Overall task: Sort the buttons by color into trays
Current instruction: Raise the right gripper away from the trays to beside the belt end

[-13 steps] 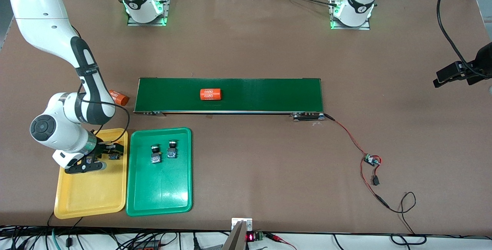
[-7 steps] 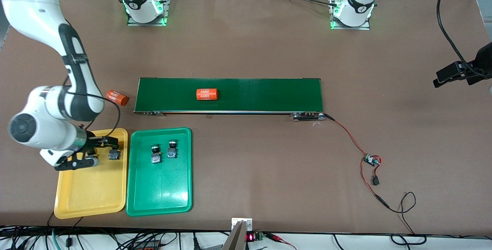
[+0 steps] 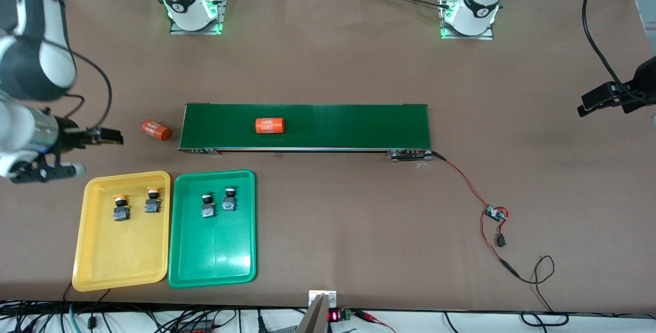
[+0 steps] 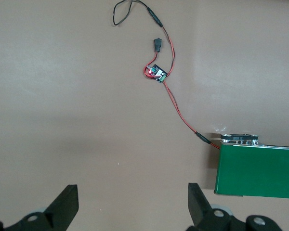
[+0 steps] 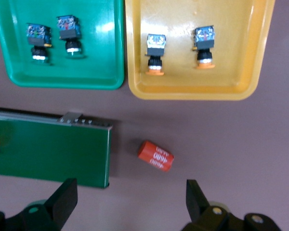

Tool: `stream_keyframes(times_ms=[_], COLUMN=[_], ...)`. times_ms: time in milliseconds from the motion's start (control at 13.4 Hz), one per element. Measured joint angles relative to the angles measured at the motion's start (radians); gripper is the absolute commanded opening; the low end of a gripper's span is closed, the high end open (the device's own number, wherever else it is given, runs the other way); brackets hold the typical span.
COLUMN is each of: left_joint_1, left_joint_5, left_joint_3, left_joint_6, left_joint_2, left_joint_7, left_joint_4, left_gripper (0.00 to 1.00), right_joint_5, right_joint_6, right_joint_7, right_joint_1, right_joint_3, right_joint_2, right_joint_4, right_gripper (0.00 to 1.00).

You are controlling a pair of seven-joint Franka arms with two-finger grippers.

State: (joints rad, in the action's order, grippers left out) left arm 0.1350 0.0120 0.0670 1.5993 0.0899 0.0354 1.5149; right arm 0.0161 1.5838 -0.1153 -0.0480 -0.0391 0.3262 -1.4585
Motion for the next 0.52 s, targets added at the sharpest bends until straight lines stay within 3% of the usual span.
stream_keyframes(times_ms=[522], left_joint_1=[0.000], left_joint_5=[0.000], left_joint_3=[0.000], left_joint_6=[0.000], left_joint_2=[0.000], left_joint_7=[0.000], left_joint_4=[0.001], left_gripper=[1.00], right_joint_5=[0.000], right_joint_6=[0.052], right_joint_7=[0.031], right_joint_1=[0.001], right_joint_3=[-0.004], right_joint_2=[-0.384], right_joint_4=[-0.411], right_gripper=[1.00])
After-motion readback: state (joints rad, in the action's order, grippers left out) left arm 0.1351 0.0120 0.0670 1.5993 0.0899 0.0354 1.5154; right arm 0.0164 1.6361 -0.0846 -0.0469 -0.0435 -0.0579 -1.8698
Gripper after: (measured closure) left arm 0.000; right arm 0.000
